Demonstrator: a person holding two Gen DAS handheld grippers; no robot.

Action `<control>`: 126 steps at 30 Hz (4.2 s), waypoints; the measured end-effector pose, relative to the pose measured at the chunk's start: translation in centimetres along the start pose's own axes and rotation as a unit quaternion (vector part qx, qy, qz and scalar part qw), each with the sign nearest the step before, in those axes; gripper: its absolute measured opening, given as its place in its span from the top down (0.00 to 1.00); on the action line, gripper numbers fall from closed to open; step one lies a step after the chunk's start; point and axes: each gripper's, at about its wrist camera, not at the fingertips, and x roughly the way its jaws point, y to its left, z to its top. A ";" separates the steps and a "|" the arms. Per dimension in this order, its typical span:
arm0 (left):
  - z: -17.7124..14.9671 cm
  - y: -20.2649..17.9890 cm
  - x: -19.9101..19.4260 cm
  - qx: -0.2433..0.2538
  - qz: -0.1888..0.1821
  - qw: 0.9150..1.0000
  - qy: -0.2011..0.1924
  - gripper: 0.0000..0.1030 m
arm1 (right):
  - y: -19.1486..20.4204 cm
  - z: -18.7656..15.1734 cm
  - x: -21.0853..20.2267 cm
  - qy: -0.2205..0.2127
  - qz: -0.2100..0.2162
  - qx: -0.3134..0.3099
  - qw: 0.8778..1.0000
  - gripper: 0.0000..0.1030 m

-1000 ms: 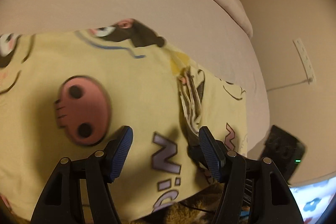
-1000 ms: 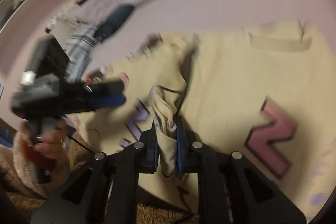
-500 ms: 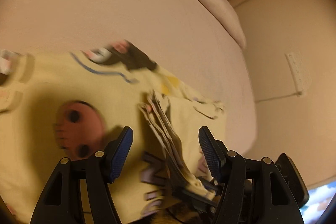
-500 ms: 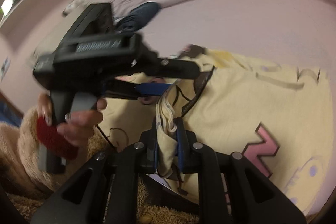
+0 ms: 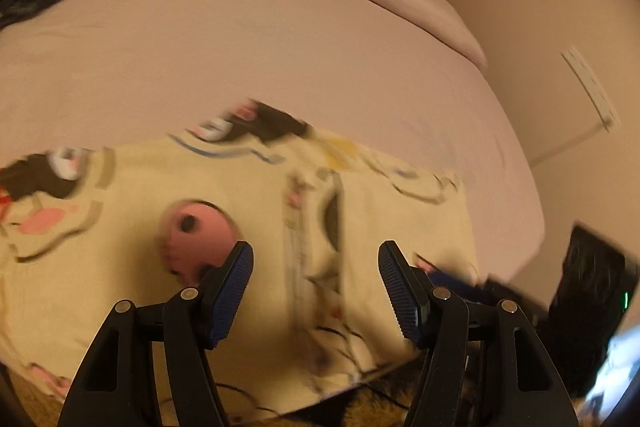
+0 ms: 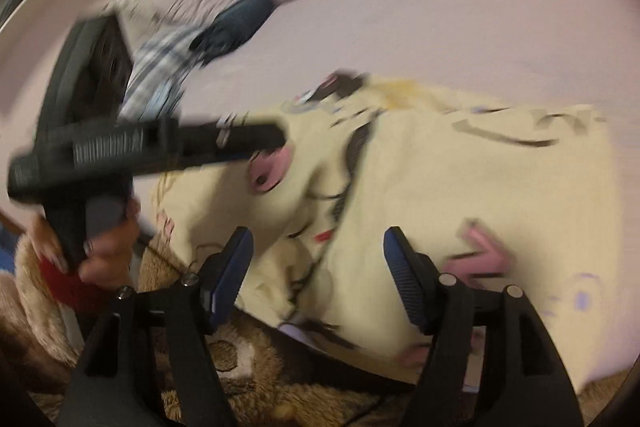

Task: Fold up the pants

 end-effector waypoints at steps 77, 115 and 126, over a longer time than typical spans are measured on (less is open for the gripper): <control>-8.5 21.4 -12.3 -0.276 0.140 0.942 -0.131 0.36 | -8.2 3.8 2.6 0.034 -0.273 0.019 0.961 0.26; 2.4 -10.7 -0.5 0.106 -0.060 0.992 -0.017 0.76 | -13.4 -1.9 -10.2 -0.085 -0.254 0.150 0.952 0.27; 3.0 -9.4 7.6 0.058 -0.074 0.991 0.096 0.69 | -15.2 -4.3 -11.8 -0.083 -0.263 0.196 0.941 0.26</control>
